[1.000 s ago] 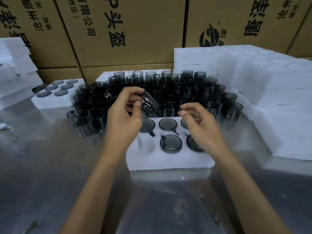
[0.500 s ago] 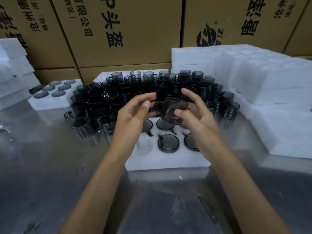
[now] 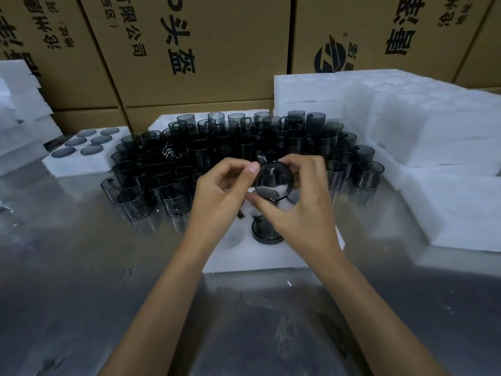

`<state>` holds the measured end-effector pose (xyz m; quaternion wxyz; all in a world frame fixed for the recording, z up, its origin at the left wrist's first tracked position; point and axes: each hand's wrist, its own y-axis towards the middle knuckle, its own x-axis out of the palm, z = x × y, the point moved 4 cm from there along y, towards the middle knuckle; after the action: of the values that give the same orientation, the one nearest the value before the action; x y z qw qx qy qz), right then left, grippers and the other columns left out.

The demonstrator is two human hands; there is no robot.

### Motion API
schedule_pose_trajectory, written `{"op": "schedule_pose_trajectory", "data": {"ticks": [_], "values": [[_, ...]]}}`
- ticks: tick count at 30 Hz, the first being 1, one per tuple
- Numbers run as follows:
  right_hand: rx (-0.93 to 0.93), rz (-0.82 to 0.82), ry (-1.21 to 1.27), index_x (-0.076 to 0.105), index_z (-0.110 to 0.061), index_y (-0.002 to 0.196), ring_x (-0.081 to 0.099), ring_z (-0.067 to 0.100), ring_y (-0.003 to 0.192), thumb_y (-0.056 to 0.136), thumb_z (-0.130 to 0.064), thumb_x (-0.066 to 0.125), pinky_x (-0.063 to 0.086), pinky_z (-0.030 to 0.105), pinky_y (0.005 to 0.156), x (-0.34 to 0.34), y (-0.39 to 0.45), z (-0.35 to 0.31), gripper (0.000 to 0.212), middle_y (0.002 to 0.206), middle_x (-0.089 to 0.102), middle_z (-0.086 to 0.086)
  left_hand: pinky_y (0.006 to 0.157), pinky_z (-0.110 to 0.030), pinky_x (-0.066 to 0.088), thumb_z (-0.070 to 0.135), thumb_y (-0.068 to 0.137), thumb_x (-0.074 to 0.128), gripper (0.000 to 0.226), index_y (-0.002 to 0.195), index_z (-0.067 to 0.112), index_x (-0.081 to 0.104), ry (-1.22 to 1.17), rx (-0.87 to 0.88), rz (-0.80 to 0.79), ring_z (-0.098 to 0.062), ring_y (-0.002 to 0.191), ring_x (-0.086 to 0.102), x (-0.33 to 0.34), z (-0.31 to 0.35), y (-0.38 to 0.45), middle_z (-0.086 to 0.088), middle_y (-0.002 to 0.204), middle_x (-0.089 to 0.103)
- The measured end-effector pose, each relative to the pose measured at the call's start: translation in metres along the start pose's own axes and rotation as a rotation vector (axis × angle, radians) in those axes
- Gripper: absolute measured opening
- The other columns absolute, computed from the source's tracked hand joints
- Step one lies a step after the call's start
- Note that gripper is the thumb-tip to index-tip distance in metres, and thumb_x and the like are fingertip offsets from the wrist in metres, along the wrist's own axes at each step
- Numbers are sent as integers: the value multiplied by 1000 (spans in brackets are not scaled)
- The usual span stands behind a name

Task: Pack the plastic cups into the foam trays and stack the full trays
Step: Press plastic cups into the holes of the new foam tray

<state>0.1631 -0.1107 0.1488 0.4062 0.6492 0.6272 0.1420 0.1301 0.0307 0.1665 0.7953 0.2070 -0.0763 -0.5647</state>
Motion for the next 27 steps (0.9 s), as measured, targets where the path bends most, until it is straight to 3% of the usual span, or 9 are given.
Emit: {"op": "schedule_pose_trajectory", "data": {"ticks": [2, 5, 7, 10, 12, 15, 18, 23, 27], "values": [[33, -89, 78, 54, -18, 115, 55, 6, 99, 71, -43, 87, 47, 17, 80, 9, -5, -5, 61, 110, 48, -7, 59, -34, 53, 28, 95, 64, 28, 81, 4, 65, 7, -14, 108, -20, 67, 60, -9, -7, 4, -13, 74, 63], [61, -249, 73, 50, -28, 108, 54, 0, 92, 65, -57, 84, 45, 15, 73, 24, -15, -10, 62, 101, 48, -18, 56, -21, 42, 32, 93, 66, 52, 65, -7, 44, 27, -79, 176, -19, 55, 42, -21, -18, 9, -14, 57, 40], [67, -294, 34, 46, -32, 102, 52, -2, 88, 63, -63, 81, 42, 17, 70, 30, -19, -11, 60, 96, 47, -21, 46, -15, 37, 36, 89, 70, 52, 60, 2, 43, 50, -198, 142, -12, 47, 37, -30, -27, 12, -4, 50, 36], [69, -316, 7, 50, -32, 102, 50, -1, 86, 63, -64, 81, 46, 23, 71, 34, -21, -12, 59, 94, 49, -21, 39, -18, 33, 41, 84, 72, 45, 58, 15, 47, 217, -315, -15, -8, 41, 40, -44, -39, 19, 7, 44, 46], [67, -329, -1, 52, -33, 106, 51, -2, 88, 63, -66, 80, 49, 25, 75, 35, -23, -13, 61, 97, 49, -22, 40, -21, 31, 44, 84, 72, 35, 63, 21, 55, 271, -345, -82, -11, 42, 41, -53, -42, 21, 9, 45, 53], [60, -344, -21, 52, -37, 111, 50, -7, 88, 63, -71, 77, 45, 16, 75, 36, -26, -16, 64, 99, 48, -25, 44, -23, 31, 48, 83, 73, 29, 64, 28, 64, 282, -333, -120, -17, 49, 43, -62, -43, 23, 2, 54, 55], [39, -373, -16, 55, -34, 112, 52, -3, 94, 66, -67, 77, 50, 23, 81, 37, -27, -19, 61, 102, 50, -24, 43, -24, 35, 51, 82, 73, 31, 66, 24, 67, 318, -305, -150, -18, 52, 44, -64, -43, 24, -6, 59, 52], [30, -400, -29, 52, -37, 99, 52, -3, 88, 71, -60, 75, 43, 15, 74, 35, -29, -24, 43, 89, 49, -26, 48, -30, 39, 51, 81, 73, 38, 63, 20, 63, 345, -285, -177, -22, 53, 43, -63, -47, 24, -15, 62, 55], [46, -404, -93, 60, -31, 102, 52, 2, 89, 73, -60, 72, 45, 20, 74, 36, -29, -23, 42, 87, 52, -22, 51, -25, 39, 46, 85, 71, 38, 64, 17, 59, 413, -299, -200, -11, 46, 47, -61, -54, 24, 3, 51, 56]]}}
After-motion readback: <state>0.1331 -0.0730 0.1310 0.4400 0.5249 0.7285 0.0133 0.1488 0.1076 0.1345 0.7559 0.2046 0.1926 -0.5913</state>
